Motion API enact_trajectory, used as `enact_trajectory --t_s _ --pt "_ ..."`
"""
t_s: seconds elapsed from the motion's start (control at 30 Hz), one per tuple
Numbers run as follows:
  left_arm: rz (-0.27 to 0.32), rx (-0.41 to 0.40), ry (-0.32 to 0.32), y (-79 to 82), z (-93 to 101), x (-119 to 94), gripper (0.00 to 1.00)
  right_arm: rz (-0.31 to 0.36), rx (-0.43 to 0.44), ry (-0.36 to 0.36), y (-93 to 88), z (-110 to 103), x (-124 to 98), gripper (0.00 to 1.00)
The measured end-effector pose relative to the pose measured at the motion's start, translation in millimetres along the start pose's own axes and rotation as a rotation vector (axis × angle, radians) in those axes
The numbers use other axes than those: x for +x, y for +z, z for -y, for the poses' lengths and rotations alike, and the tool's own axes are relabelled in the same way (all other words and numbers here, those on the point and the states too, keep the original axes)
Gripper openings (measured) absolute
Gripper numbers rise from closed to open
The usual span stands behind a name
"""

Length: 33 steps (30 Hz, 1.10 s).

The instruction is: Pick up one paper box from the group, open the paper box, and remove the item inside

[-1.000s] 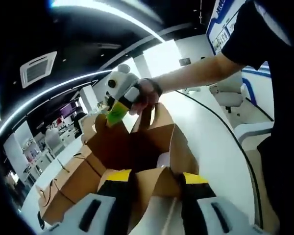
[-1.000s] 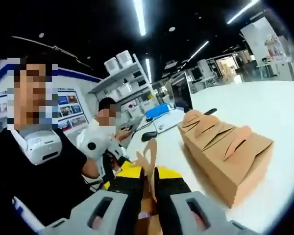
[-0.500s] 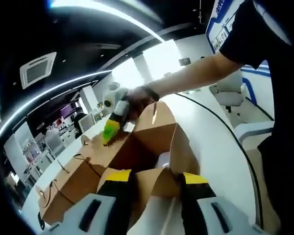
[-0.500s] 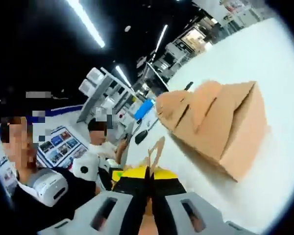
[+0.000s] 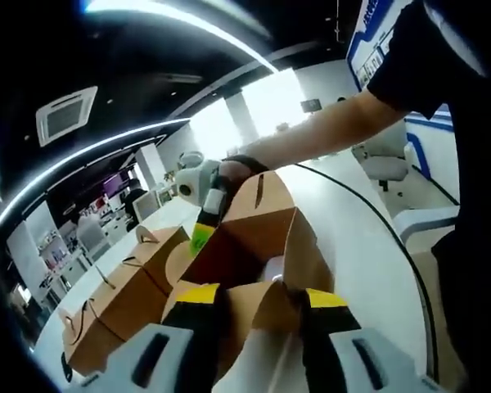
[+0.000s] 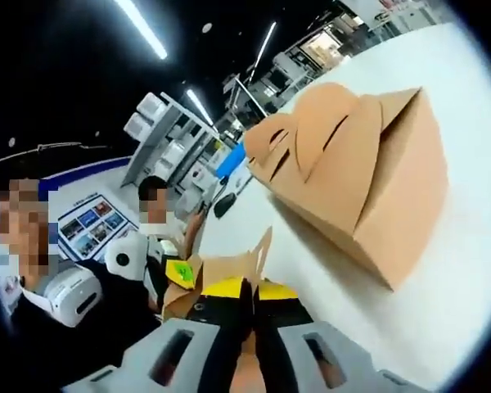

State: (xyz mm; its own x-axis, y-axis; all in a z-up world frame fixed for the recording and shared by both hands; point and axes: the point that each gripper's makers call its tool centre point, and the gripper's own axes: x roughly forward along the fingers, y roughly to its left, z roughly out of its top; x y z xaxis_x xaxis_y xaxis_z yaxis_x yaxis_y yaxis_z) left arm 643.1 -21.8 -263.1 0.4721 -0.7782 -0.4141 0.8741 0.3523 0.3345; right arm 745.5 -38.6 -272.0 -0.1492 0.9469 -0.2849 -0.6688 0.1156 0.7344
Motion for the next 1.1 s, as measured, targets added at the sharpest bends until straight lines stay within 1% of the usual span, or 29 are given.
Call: enact_trajectory --t_s 0.2,0.33,0.47,0.53,0.57,0.6,0.63,0.67,0.73,0.77,0.8,0.83,0.87,0.9,0.93,0.97,1.0,1.03,1.1 --pt "0.012 -0.012 0.006 0.1 -0.3 0 0.39 0.004 0.08 0.026 -4.9 0 1 0.04" --pt "0.018 -0.018 0.007 0.4 -0.4 0 0.39 0.003 0.131 0.029 -8.2 -1 2 0.04" --pt "0.018 -0.015 0.009 0.4 -0.5 0 0.38 -0.006 0.201 0.026 -12.0 -1 2 0.04" --pt "0.019 -0.017 0.01 0.2 -0.3 -1 0.38 0.004 0.192 0.022 -11.9 -2 2 0.05" --pt "0.02 -0.018 0.01 0.2 -0.2 -1 0.38 0.034 0.145 0.001 -7.5 2 2 0.07" --pt "0.02 -0.019 0.009 0.2 0.0 -1 0.38 0.078 0.057 -0.052 -1.4 9 0 0.11" --pt "0.019 -0.02 0.008 0.3 0.1 -1 0.38 0.099 0.007 -0.073 1.5 11 -1 0.15" --pt "0.016 -0.019 0.007 0.3 0.3 -1 0.38 0.136 -0.055 -0.086 5.1 11 -2 0.18" --pt "0.013 -0.018 0.006 0.5 0.5 -1 0.38 0.166 -0.045 -0.081 4.7 9 -5 0.21" --pt "0.01 -0.017 0.006 0.3 0.4 -1 0.38 0.2 -0.026 -0.065 5.6 7 -9 0.23" --pt "0.009 -0.017 0.007 0.2 0.1 -1 0.38 0.212 -0.023 -0.061 6.2 7 -10 0.26" --pt "0.008 -0.017 0.007 0.1 0.3 -1 0.38 0.283 -0.026 -0.054 12.4 5 -18 0.28" --pt "0.008 -0.017 0.008 0.2 0.4 0 0.38 0.352 -0.032 -0.059 18.3 5 -26 0.28" --pt "0.008 -0.016 0.009 0.3 0.5 0 0.38 0.437 -0.032 -0.073 25.2 6 -37 0.28" --pt "0.009 -0.017 0.01 0.4 0.5 0 0.38 0.563 -0.005 -0.085 34.7 7 -55 0.28" --pt "0.007 -0.021 0.009 0.4 0.5 -1 0.39 0.639 0.012 -0.084 37.5 6 -67 0.28" --pt "0.004 -0.023 0.007 0.5 0.6 -1 0.39 0.692 0.024 -0.094 37.3 5 -79 0.28" --pt "0.002 -0.022 0.004 0.9 0.8 0 0.39 0.733 0.023 -0.118 35.7 5 -92 0.28" --pt "0.002 -0.021 0.0 1.6 0.9 0 0.39 0.821 -0.066 -0.205 35.1 -3 -117 0.28"
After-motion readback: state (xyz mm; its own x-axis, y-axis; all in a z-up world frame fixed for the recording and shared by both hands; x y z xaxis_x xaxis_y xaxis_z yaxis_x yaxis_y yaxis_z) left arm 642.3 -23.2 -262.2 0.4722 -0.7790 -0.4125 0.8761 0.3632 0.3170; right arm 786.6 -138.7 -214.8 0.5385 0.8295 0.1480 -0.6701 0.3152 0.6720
